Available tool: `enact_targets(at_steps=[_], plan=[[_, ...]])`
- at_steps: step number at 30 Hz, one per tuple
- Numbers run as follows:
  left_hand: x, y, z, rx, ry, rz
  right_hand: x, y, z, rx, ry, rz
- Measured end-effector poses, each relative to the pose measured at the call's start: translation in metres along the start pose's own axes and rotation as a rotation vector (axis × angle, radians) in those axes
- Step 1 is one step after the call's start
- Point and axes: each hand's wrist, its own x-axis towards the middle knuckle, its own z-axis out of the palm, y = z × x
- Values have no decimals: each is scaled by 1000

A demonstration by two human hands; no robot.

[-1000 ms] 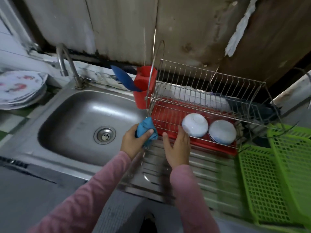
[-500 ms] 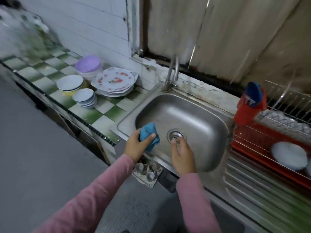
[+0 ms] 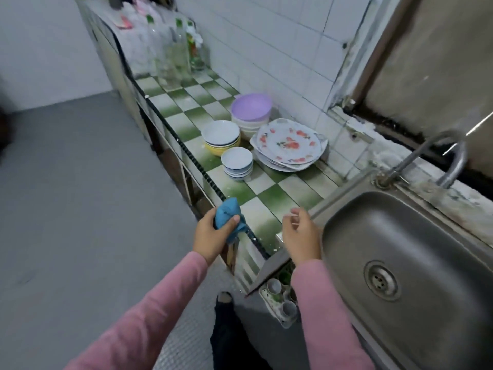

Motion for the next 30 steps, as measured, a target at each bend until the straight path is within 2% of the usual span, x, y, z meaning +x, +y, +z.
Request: enact_targets(at_steps=[6,16,20,25,30], plan=[[90,12,-34,29,51,-6,84,-44,61,28,-79,49],[231,41,-48,71,43,-36,203,-77,134,55,-189,336],[276,43,-50,118,-36,-32,229,-78,162,70,-233,492],[325,48,-52,159,-150,-37,250,-75,192,93,-166,553],[369,55,-55,242,-354,-39,244,-94,216,173,23,668]])
